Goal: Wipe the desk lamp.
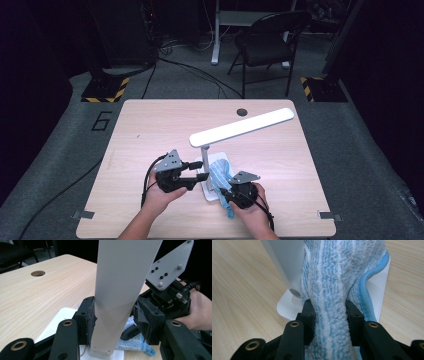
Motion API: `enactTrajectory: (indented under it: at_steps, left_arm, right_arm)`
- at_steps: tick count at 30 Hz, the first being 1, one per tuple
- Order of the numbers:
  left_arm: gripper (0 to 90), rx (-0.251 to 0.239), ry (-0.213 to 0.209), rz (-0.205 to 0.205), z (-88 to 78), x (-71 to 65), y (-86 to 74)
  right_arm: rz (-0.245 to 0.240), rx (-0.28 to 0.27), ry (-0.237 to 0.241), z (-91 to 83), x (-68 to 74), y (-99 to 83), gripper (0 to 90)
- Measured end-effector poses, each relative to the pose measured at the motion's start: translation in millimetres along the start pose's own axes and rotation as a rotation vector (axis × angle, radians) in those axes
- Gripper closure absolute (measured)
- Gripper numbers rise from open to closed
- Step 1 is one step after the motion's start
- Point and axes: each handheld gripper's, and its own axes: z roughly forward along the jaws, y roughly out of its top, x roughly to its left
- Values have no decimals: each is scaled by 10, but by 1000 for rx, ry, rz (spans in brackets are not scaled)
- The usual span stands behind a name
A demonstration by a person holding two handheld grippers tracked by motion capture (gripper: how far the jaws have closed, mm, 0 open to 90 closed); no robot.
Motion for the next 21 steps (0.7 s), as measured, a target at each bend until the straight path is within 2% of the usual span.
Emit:
enactTrajectory:
  at_steps: [1,2,4,5,8,9,11,17,19,21]
  left_arm:
    - [526,-3,1,-6,-1,2,-6]
    - [548,-2,-11,-6,-9,9,-18]
    - [563,3,-10,-9,-5,4,-37]
    - [573,5,-16,-12,-3,2,-44]
    - [588,14,-11,-5,7,-4,-69]
    - [596,15,-9,5,9,-1,-73]
    - [600,15,-8,7,9,-1,-84]
    - [600,18,-10,13,6,28,-84]
    - [597,17,0,5,11,30,-88]
    - [595,23,-4,-3,11,28,-90]
  right_arm:
    - [-15,2,1,-6,0,7,660]
    - [-17,1,0,-13,5,14,661]
    - [-11,-2,7,-36,32,27,661]
    - [-25,-10,18,-45,41,34,661]
    - [-50,-24,31,-60,83,58,662]
    - [-42,-24,38,-64,115,65,663]
    - [-67,-28,36,-62,125,76,663]
    - [-50,-32,55,-50,122,83,664]
    - [-63,-34,56,-49,117,94,664]
    - [-50,-38,65,-46,125,100,663]
